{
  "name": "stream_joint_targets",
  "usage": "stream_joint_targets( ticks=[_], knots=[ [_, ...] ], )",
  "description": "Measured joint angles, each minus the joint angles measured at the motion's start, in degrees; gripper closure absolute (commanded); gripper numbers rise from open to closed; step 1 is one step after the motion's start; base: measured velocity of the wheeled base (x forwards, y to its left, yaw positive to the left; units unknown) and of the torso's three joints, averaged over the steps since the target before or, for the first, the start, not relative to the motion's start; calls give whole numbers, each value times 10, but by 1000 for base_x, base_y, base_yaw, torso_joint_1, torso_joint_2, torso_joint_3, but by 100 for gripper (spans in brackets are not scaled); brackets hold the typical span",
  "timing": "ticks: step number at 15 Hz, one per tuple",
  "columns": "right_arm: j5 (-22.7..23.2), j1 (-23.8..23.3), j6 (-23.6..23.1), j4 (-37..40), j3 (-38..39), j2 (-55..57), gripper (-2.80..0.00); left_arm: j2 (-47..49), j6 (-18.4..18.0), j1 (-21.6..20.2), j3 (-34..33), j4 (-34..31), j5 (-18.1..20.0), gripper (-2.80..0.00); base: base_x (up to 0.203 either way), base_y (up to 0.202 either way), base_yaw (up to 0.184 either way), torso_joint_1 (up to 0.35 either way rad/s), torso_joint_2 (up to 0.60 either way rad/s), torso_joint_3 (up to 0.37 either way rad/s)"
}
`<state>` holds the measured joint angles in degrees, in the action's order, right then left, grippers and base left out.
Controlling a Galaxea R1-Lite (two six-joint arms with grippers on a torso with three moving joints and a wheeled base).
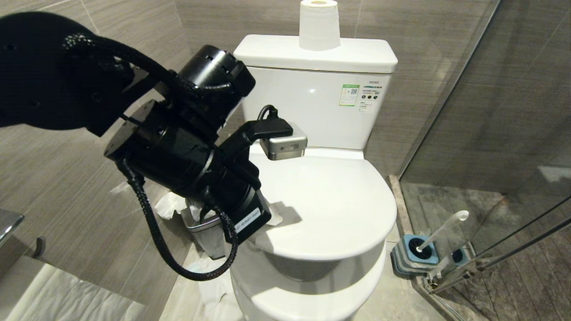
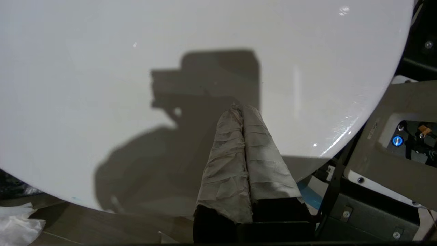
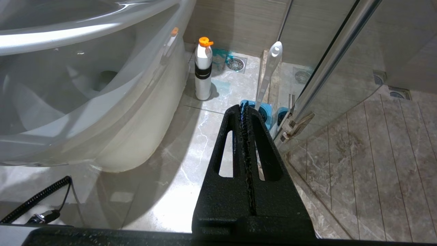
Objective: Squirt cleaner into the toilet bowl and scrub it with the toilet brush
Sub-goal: Close the toilet lid
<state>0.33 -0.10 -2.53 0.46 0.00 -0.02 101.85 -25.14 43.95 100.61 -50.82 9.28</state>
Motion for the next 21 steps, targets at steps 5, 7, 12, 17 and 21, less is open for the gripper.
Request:
stream_joint_targets(
  ticks=[5,7,12,17,21],
  knots=[
    [0,0,0,0,0,0,0,12,0,30,-48,0,-3,0,0,0,0,0,0,0],
    [0,0,0,0,0,0,0,18,-1,45,-73,2,-3,0,0,0,0,0,0,0],
    [0,0,0,0,0,0,0,31,2,68,-127,16,-3,0,0,0,0,0,0,0],
    [0,0,0,0,0,0,0,40,2,74,-150,25,-3,0,0,0,0,0,0,0],
    [0,0,0,0,0,0,0,46,2,83,-155,26,-3,0,0,0,0,0,0,0]
  ],
)
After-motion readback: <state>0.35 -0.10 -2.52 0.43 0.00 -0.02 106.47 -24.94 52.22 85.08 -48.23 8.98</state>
